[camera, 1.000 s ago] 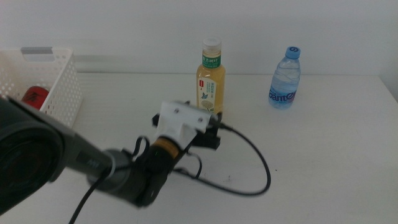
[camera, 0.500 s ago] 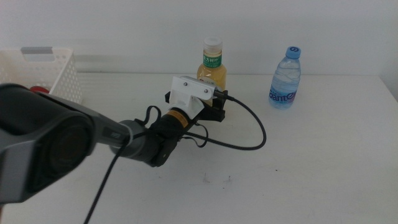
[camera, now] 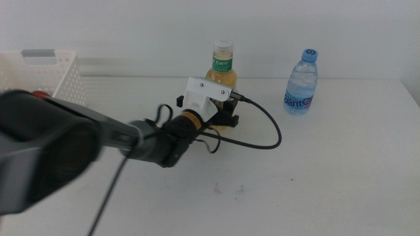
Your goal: Use arms to grab the bottles and put them into the dustbin to the left of the table.
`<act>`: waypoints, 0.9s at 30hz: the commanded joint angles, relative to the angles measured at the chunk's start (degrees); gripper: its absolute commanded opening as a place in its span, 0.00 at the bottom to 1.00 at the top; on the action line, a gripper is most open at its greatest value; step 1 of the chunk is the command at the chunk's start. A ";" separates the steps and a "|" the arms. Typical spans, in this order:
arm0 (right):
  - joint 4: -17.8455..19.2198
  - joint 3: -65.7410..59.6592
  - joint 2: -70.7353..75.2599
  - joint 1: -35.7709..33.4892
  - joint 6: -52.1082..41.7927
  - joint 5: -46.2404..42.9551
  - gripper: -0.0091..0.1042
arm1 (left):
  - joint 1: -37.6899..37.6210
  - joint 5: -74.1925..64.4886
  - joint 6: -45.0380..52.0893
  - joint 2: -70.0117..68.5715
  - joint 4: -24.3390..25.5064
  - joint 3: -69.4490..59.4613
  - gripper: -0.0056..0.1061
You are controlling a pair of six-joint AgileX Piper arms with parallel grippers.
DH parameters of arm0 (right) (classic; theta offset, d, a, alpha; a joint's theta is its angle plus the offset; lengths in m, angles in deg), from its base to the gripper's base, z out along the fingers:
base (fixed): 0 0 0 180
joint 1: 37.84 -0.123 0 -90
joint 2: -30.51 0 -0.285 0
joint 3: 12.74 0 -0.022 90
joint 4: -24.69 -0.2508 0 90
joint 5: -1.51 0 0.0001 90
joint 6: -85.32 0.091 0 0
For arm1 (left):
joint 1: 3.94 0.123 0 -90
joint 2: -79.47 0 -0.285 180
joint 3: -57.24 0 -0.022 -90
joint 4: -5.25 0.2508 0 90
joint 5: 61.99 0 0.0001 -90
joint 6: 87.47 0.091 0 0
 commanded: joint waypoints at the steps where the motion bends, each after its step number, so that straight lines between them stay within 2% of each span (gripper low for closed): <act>1: 0.59 -0.19 0.28 0.43 0.00 -0.29 0.84 | 0.07 -1.19 -0.61 -8.26 4.74 -4.19 0.18; 3: 0.59 -0.19 0.28 0.43 0.00 -0.29 0.84 | -0.18 -10.03 -2.59 -15.15 8.13 -8.38 0.03; 7: 0.59 -0.19 0.28 0.43 0.00 -0.29 0.84 | -0.85 -32.62 -10.11 -31.13 8.75 -14.65 0.03; 11: 0.59 -0.19 0.28 0.43 0.00 -0.29 0.84 | -1.26 -58.55 -10.07 -43.24 9.18 -14.24 0.03; 13: 0.59 -0.19 0.28 0.43 0.00 -0.29 0.84 | 0.11 -69.41 -6.60 -47.45 6.12 -12.29 0.03; 15: 0.59 -0.19 0.28 0.43 0.00 -0.29 0.84 | 3.63 -77.22 0.56 -49.83 -0.53 -9.70 0.03; 19: 0.59 -0.19 0.28 0.43 0.00 -0.29 0.84 | 15.24 -91.36 16.47 -50.49 -13.27 -1.29 0.03; 21: 0.59 -0.19 0.28 0.43 0.00 -0.29 0.84 | 21.35 -97.18 21.83 -49.85 -16.92 2.70 0.03; 27: 0.59 -0.19 0.28 0.43 0.00 -0.29 0.84 | 36.14 -104.55 24.61 -42.86 -17.69 13.94 0.03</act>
